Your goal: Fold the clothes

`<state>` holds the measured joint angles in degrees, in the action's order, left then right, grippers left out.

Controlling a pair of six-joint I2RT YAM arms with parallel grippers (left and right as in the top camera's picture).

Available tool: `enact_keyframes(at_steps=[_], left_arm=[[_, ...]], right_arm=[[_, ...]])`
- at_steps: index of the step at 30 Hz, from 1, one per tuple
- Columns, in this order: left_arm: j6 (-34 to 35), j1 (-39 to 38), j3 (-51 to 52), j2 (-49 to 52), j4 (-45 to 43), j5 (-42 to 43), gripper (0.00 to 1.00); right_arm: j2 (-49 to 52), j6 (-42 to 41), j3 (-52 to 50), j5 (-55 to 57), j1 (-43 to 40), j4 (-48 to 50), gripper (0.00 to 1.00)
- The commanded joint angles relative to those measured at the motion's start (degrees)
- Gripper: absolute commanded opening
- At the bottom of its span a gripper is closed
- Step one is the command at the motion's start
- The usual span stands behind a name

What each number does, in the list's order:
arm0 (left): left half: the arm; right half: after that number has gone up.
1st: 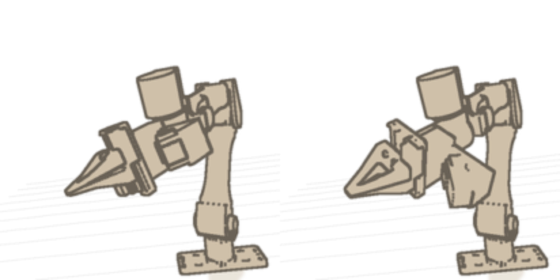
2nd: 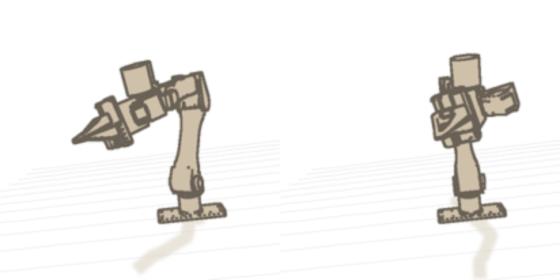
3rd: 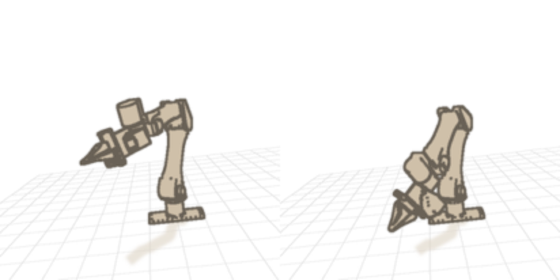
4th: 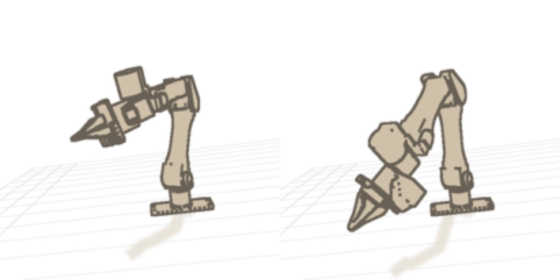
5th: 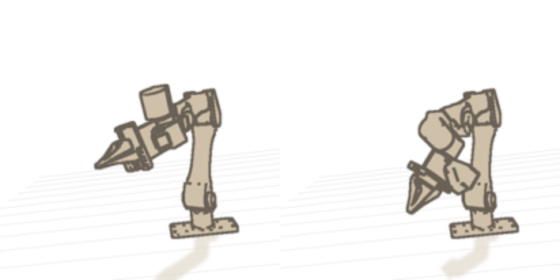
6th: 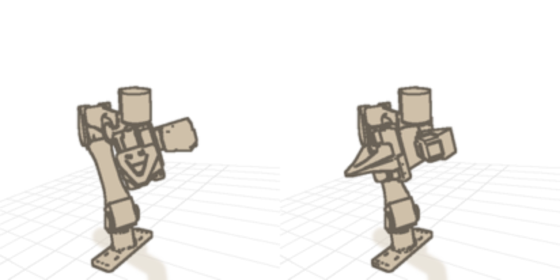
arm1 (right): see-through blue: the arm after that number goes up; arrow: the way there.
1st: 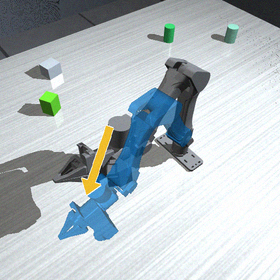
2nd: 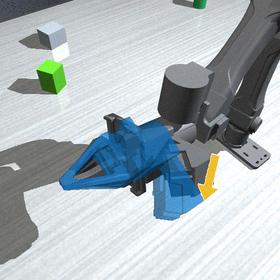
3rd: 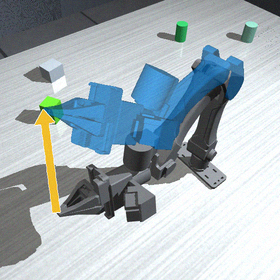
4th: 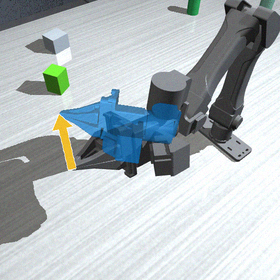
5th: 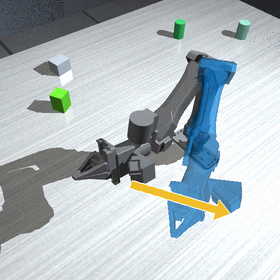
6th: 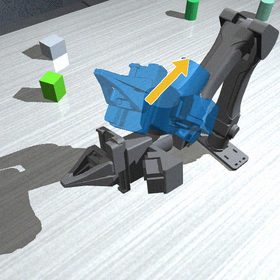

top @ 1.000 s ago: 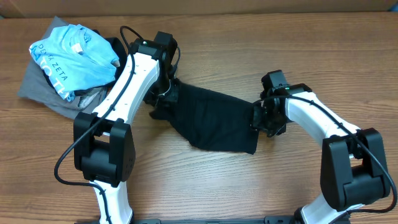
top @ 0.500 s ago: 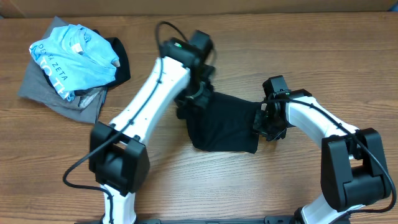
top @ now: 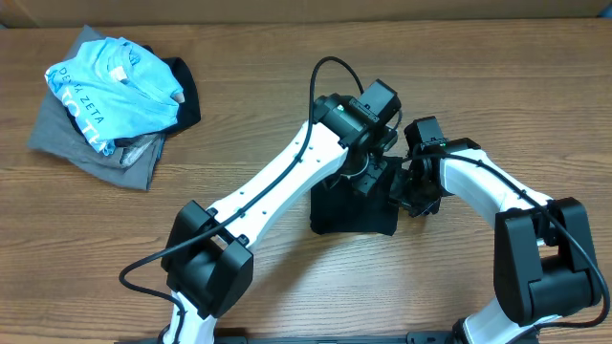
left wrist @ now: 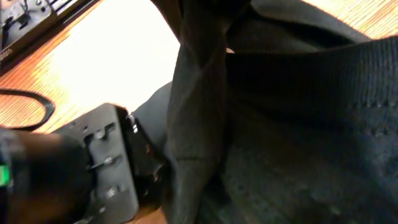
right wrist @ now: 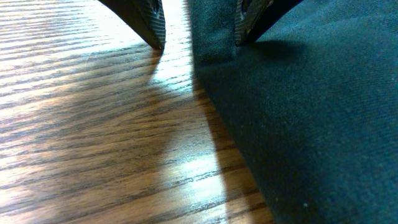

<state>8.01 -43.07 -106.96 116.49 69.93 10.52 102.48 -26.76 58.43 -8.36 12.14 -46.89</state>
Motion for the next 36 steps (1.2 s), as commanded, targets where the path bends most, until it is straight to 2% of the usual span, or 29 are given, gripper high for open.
enact_keyframes(at_steps=[1, 3, 6, 8, 17, 24, 27, 31, 34, 36], left_arm=[[1.46, -1.16, 0.50, 1.38, -0.61, 1.57, 0.13], [1.46, -1.36, 0.52, 2.05, -0.61, 1.60, 0.16], [1.46, -1.44, 0.52, 3.26, -0.68, 2.78, 0.18], [1.42, -1.55, 0.55, 4.31, -0.92, 3.91, 0.19], [1.42, -2.49, 0.72, 8.46, -1.40, 9.07, 0.19], [0.79, -1.46, -3.02, 7.28, 3.96, 6.62, 0.25], [0.76, 0.17, -8.59, 5.77, 9.66, 4.94, 0.32], [0.79, 3.02, -18.18, 4.02, 17.99, -1.60, 0.42], [0.79, 5.97, -24.28, 2.95, 21.46, -5.53, 0.57], [0.79, 7.96, -26.49, 2.62, 22.32, -6.73, 0.61]], right_arm=[[0.52, -0.81, -1.84, 0.79, 0.24, -0.52, 0.50], [0.52, -2.29, -1.68, 0.76, -0.17, -1.29, 0.57], [0.09, -3.32, -0.55, 0.79, -1.62, -3.69, 0.58], [-0.85, -3.28, 0.52, 0.85, -2.80, -5.38, 0.63], [-8.94, -2.97, 7.02, 2.86, -11.26, -13.20, 0.70], [-10.36, 7.89, 7.82, -6.38, -12.20, -11.91, 0.76], [-10.36, 9.38, 7.82, -10.45, -12.22, -9.94, 0.77], [-10.36, 16.39, 7.80, -24.83, -11.82, -5.42, 0.76], [-10.23, 16.57, 7.80, -25.46, -9.66, -3.28, 0.79], [-9.94, 16.55, 7.76, -24.30, -7.56, -2.69, 0.81]])
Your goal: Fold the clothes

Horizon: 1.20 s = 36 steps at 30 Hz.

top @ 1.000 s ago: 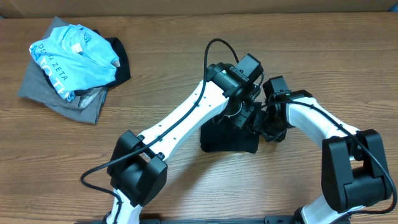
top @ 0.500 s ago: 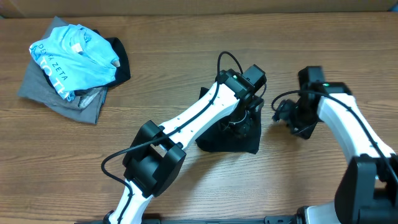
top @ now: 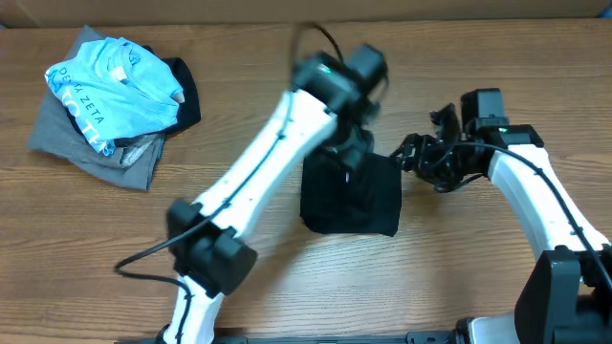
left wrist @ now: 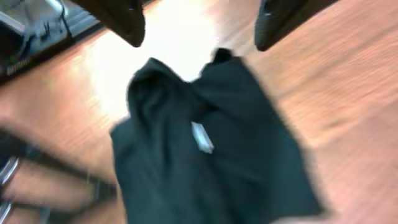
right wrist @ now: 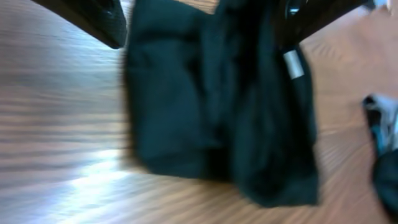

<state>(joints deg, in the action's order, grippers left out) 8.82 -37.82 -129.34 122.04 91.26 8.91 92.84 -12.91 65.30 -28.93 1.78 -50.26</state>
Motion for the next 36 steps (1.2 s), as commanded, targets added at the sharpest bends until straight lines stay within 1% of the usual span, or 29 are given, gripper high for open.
enact_keyframes(at_steps=[1, 2, 6, 9, 10, 11, 12, 13, 14, 15, 19, 20, 23, 27, 33, 36], left_arm=[[-0.04, 4.70, -4.85, -3.02, 1.14, -5.31, 0.64], [-0.02, 5.84, -4.85, -3.02, 1.14, -5.29, 0.66], [-0.02, 9.90, -4.74, -2.89, 1.68, -5.27, 0.66], [-0.02, 12.11, -4.74, -2.89, 1.70, -5.29, 0.65], [-0.02, 12.66, -4.74, -2.89, 1.70, -5.27, 0.66], [-0.02, 13.00, -4.74, -2.89, 1.70, -5.27, 0.65], [-0.02, 13.27, -4.72, -2.89, 1.70, -5.27, 0.65], [-0.04, 13.46, -4.72, -2.89, 1.73, -5.31, 0.66], [-0.07, 13.53, -4.70, -2.89, 1.70, -5.31, 0.66], [-0.07, 13.60, -4.70, -2.89, 1.70, -5.31, 0.66], [-0.07, 13.46, -4.63, -2.86, 1.62, -5.31, 0.67], [-0.04, 13.35, -4.63, -2.75, 1.46, -5.29, 0.67], [-0.04, 13.22, -4.63, -2.12, 1.42, -5.27, 0.67], [-0.04, 13.03, -4.63, -0.85, 1.40, -4.90, 0.67], [-0.07, 12.68, -4.63, 1.01, 1.09, -4.37, 0.67], [-0.07, 11.63, -4.63, 2.05, 1.09, -4.37, 0.68]], right_arm=[[0.26, 2.69, 0.70, -2.25, 5.49, 1.22, 0.83], [0.72, 2.67, 0.68, -0.66, 7.21, 1.36, 0.83], [3.26, 2.43, 0.68, 5.05, 13.31, 1.36, 0.84], [5.60, 2.47, 0.68, 5.97, 16.92, 1.38, 0.79], [6.29, 2.49, 0.68, 5.97, 18.10, 1.42, 0.72], [6.64, 2.49, 0.68, 5.95, 19.02, 1.44, 0.61], [6.86, 2.54, 0.68, 5.99, 20.02, 1.42, 0.46], [6.84, 2.54, 0.72, 6.67, 20.74, 1.31, 0.26], [6.60, 2.29, 0.94, 7.98, 21.07, 0.68, 0.10], [6.19, 1.33, 1.27, 9.62, 21.03, -0.15, 0.04], [2.08, -3.54, 2.54, 18.60, 19.04, -4.39, 0.04], [-1.03, -3.87, 3.04, 20.90, 17.31, -7.21, 0.04], [-4.57, -3.91, 3.04, 21.66, 14.19, -11.23, 0.04], [-5.16, -5.38, 2.91, 22.03, 10.49, -16.11, 0.04], [-3.52, -5.88, -0.44, 23.26, 8.85, -15.12, 0.06], [-2.78, -12.96, -4.24, 30.56, 8.72, -13.25, 0.06]])
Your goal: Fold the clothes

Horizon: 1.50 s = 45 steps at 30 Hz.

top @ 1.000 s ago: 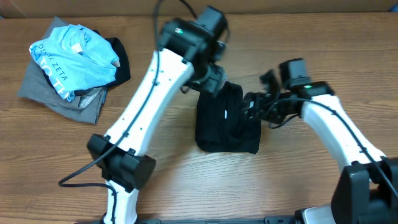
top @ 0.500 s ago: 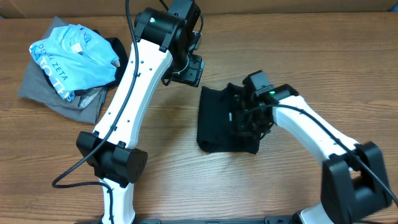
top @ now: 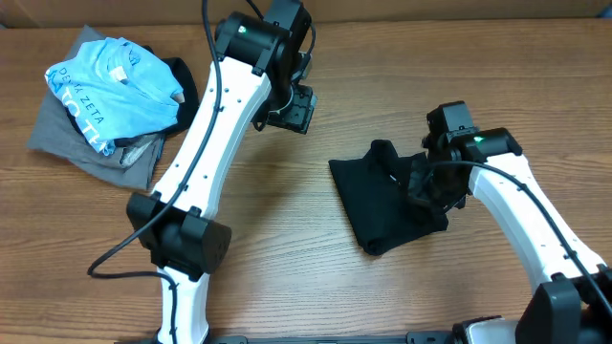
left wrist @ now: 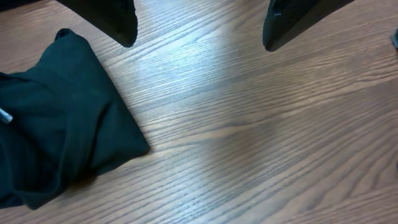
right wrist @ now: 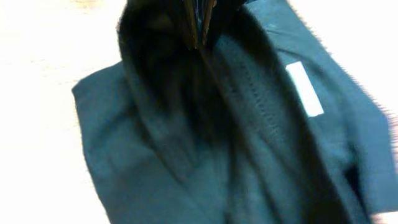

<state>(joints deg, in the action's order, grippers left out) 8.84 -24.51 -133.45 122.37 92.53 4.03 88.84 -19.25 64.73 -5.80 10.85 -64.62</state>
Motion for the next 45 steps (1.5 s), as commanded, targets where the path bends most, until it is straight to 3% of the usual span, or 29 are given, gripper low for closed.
enact_keyframes(at_steps=[1, 3, 5, 7, 9, 11, 14, 17, 19, 23, 25, 27, 31, 33, 34, 38, 42, 45], left_arm=[[-0.11, -2.14, -0.52, 2.03, -0.17, 0.50, 0.68], [-1.55, -3.56, -0.52, 2.82, -0.22, 0.46, 0.68], [-2.21, -4.52, -0.52, 3.02, -0.24, 0.46, 0.68], [-2.69, -5.53, -0.50, 3.02, -0.63, 0.39, 0.68], [-2.89, -6.36, -0.50, 3.02, -1.14, -0.15, 0.68], [-2.86, -6.78, -0.50, 3.02, -1.38, -0.92, 0.70], [-2.38, -6.71, -0.50, 3.02, -1.33, -1.70, 0.70], [-2.38, -5.92, -0.50, 3.02, -1.36, -1.62, 0.68], [-2.43, -5.49, -0.50, 3.02, -1.33, -1.01, 0.59], [-2.45, -5.33, -0.26, 3.02, -1.36, 2.10, 0.27], [-2.45, -5.35, 0.07, 3.02, -1.44, 3.28, 0.20], [-2.45, -5.42, 0.70, 3.02, -1.84, 3.45, 0.21], [-2.43, -5.53, 3.32, 3.02, -4.15, 4.31, 0.33], [-2.43, -5.53, 5.40, 3.02, -5.64, 6.54, 0.35], [-2.45, -5.53, 6.51, 3.02, -6.34, 7.39, 0.35], [-2.43, -5.53, 11.80, 3.02, -8.31, 8.11, 0.33], [-2.43, -5.55, 15.63, 3.02, -8.68, 8.11, 0.28], [-2.43, -5.62, 16.94, 3.02, -9.20, 8.87, 0.39]], right_arm=[[1.33, -9.11, -4.96, 9.86, -0.50, 2.01, 0.09], [1.42, -16.37, -9.75, 15.39, -1.97, 5.99, 0.10], [1.42, -18.10, -12.00, 15.67, -3.26, 8.11, 0.13], [1.42, -18.99, -14.19, 15.50, -5.03, 10.34, 0.32], [1.40, -18.43, -14.45, 13.60, -6.75, 10.97, 0.32], [0.74, -12.55, -13.49, 10.05, -7.98, 11.50, 0.27], [-2.16, -1.75, -10.78, 2.27, -8.35, 10.93, 0.29], [-6.95, 3.23, -8.37, -8.11, -7.54, 10.75, 0.32], [-10.38, 3.21, -7.37, -10.38, -6.67, 11.04, 0.28], [-15.19, 3.19, -7.17, -12.70, -4.04, 12.59, 0.19], [-15.21, 3.19, -7.28, -13.20, -2.49, 12.76, 0.16], [-14.08, 3.19, -7.93, -13.18, -1.11, 13.27, 0.15], [-9.14, 3.15, -9.92, -12.90, 1.20, 16.04, 0.15], [-5.57, 1.81, -10.01, -9.97, 1.31, 17.16, 0.08], [-4.28, 0.28, -10.01, -7.63, 1.14, 17.70, 0.04], [-0.52, -13.35, -10.01, 9.16, -1.77, 17.44, 0.04], [0.66, -19.87, -10.03, 11.80, -6.54, 16.31, 0.04], [0.66, -20.04, -10.03, 11.78, -9.29, 15.93, 0.04]])
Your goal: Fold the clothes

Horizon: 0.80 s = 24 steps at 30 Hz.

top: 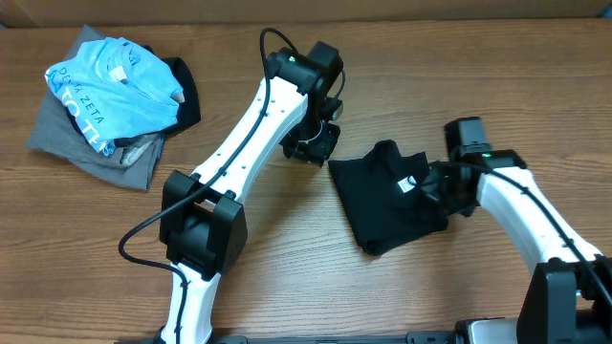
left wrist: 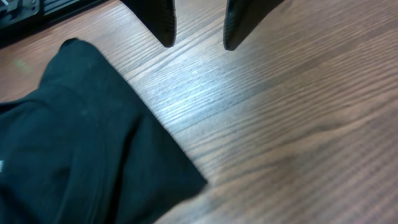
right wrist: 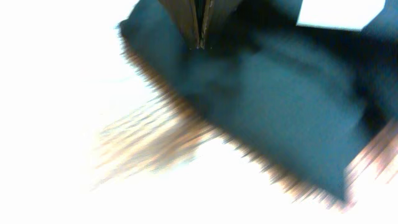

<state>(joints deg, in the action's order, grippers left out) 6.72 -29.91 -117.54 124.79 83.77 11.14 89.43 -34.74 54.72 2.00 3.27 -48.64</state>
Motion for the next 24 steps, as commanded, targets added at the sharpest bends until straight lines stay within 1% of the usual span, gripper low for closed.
enact_keyframes(at_steps=[1, 4, 5, 7, 8, 11, 12, 13, 16, 19, 24], left_arm=[[-0.33, -0.33, 1.11, 0.59, -0.72, 2.45, 0.43], [-1.03, -0.92, 1.11, 0.59, -2.40, 5.46, 0.50], [-2.12, -1.27, 1.11, 0.59, -3.08, 7.13, 0.51], [-3.52, -2.10, 1.14, 0.59, -4.24, 9.57, 0.52], [-3.56, -2.58, 1.14, 0.59, -4.76, 9.68, 0.47], [-3.80, -4.17, 1.46, 0.61, -7.10, 9.25, 0.19], [-3.76, -4.68, 1.95, 0.61, -8.17, 9.29, 0.11], [-3.72, -5.16, 2.51, 0.61, -9.25, 9.46, 0.04], [-3.32, -6.58, 5.84, 0.61, -13.25, 11.13, 0.04], [-2.89, -7.76, 11.02, 0.61, -19.93, 14.49, 0.04], [0.22, -9.20, 20.09, 1.33, -33.46, 15.52, 0.04]], right_arm=[[0.09, -4.52, -0.02, 3.98, -2.29, -0.11, 0.04], [0.07, -4.07, -0.02, 3.23, -2.93, -0.55, 0.04], [0.02, -1.81, 0.04, 1.53, -2.91, -0.48, 0.04], [-0.35, 5.55, 0.44, -3.28, -2.80, -0.55, 0.04], [-0.68, 8.39, 0.55, -5.57, -2.75, -0.52, 0.04], [-3.37, 17.25, 0.63, -16.55, -2.75, -0.57, 0.05], [-4.66, 18.80, 0.63, -19.21, -2.75, -0.76, 0.05], [-6.08, 19.21, 0.63, -20.74, -2.75, -1.05, 0.05], [-10.75, 19.80, 0.63, -23.39, -2.73, -1.86, 0.06], [-14.34, 20.02, 0.63, -24.85, -2.45, -2.25, 0.08], [-12.92, 20.02, -0.13, -25.05, -0.15, -2.40, 0.11]])
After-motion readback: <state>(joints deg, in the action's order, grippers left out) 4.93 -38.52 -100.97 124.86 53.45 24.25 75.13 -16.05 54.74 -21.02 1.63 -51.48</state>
